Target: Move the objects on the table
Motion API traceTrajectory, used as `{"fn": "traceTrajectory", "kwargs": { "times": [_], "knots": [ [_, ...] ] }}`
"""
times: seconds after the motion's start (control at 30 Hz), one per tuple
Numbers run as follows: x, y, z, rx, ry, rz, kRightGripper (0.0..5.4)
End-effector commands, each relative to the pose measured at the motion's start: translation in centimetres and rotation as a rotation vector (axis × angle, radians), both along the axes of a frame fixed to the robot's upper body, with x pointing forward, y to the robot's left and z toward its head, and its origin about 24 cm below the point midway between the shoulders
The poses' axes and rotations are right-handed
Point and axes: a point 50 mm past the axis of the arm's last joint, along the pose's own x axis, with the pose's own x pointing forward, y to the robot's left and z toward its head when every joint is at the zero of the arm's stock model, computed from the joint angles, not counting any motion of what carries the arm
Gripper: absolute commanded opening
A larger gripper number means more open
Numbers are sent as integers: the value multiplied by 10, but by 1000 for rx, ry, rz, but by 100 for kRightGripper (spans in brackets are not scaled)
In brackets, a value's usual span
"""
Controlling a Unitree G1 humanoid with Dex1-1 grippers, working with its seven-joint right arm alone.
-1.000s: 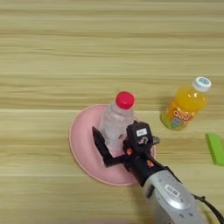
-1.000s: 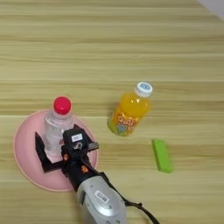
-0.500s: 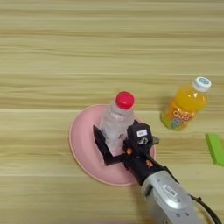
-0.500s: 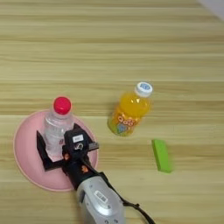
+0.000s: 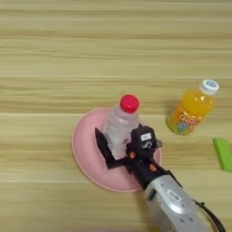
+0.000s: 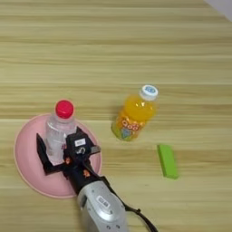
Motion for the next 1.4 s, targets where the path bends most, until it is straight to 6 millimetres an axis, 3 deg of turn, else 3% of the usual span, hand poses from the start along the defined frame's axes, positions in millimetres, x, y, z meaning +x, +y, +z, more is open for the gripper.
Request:
{"fn": "traceTrajectory", "kwargs": {
  "times": [0.03, 0.17, 0.33, 0.73, 0.97, 1.4],
  "knots": [
    [7, 1, 17, 28, -105, -5, 538],
    [7, 2, 17, 31, -110, -3, 538],
    [7, 1, 18, 34, -113, -8, 497],
    [7, 0, 21, 16, -134, -15, 357],
    [6, 0, 27, 5, -157, -17, 326],
    [4, -7, 44, -33, -209, -43, 323]
  ]
}}
